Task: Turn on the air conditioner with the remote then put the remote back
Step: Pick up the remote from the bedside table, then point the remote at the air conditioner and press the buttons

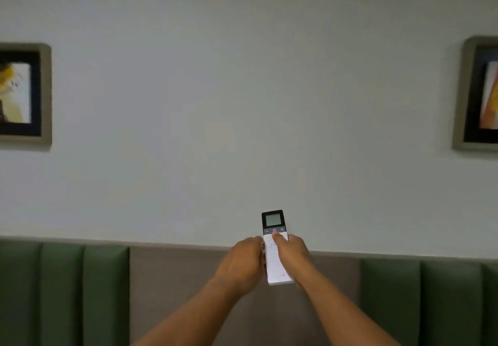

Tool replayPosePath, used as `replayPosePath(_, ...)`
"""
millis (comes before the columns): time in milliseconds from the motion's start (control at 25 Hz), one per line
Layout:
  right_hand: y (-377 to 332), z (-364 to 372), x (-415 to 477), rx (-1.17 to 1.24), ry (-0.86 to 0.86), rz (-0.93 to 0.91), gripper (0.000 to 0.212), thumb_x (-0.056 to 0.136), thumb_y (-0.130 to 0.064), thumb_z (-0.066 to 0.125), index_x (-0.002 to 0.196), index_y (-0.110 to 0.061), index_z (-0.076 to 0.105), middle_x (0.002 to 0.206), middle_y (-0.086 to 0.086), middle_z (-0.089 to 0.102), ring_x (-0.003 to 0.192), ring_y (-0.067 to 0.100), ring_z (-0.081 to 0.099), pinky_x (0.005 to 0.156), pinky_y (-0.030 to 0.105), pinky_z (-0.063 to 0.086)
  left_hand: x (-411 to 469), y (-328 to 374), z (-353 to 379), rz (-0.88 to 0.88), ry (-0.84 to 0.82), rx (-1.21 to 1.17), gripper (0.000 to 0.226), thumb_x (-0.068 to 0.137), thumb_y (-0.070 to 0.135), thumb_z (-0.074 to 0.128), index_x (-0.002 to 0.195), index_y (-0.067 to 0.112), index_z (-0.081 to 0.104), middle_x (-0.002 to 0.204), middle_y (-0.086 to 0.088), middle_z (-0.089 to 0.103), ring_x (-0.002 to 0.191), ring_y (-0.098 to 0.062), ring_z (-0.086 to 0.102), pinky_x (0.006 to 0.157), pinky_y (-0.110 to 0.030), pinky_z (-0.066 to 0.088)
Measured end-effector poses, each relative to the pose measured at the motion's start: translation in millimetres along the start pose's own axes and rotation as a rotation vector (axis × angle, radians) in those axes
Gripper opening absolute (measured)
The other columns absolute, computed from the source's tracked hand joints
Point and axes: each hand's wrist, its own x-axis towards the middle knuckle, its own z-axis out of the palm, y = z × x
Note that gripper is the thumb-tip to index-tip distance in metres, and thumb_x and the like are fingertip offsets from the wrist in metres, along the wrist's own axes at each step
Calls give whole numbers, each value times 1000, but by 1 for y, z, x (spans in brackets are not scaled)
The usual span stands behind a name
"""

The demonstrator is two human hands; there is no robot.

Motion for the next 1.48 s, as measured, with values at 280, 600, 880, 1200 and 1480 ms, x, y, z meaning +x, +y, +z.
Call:
replayPosePath(280, -39, -23, -34, 33, -14, -8, 37, 96, -39, 52, 98, -7, 70, 95, 17, 75, 87, 37, 72, 84, 46, 59, 3, 28, -39, 58, 51, 141, 15, 85, 25, 39, 88, 22, 53, 87, 3, 62, 73, -14, 54, 59, -30, 46)
replayPosePath(600, -70, -20, -46, 143, -26, 31, 34, 94, -39, 55, 88, -8, 68, 83, 14, 73, 66, 30, 69, 55, 27, 50, 4, 30, -80, 33, 142, 398, 49, 100, 32, 23, 146, 18, 31, 151, -3, 37, 140, -22, 29, 110, -36, 27)
replayPosePath(880, -131, 81, -96, 219, -282, -21, 28, 87, -35, 53, 77, -11, 61, 72, 7, 67, 55, 25, 63, 53, 26, 48, -85, -51, -249, -257, 184, 729, 56, 101, 36, 12, 151, 11, 6, 160, -5, 6, 146, -18, -1, 117, -34, 5)
replayPosePath(1200, -249, 282, -352, 278, -908, -98, 32, 88, -40, 52, 89, -10, 64, 78, 10, 71, 63, 24, 68, 49, 24, 48, -336, -29, -490, -687, 313, 1099, 56, 101, 34, 18, 150, 8, 11, 160, -9, 11, 146, -21, 4, 117, -35, 7)
replayPosePath(1480, -352, 317, -638, 403, -1367, -217, 25, 81, -38, 55, 71, -15, 59, 71, 2, 60, 57, 21, 56, 49, 26, 39, -568, 94, -655, -1071, 473, 1404, 56, 100, 32, 18, 150, 7, 10, 160, -10, 11, 146, -23, 5, 117, -37, 8)
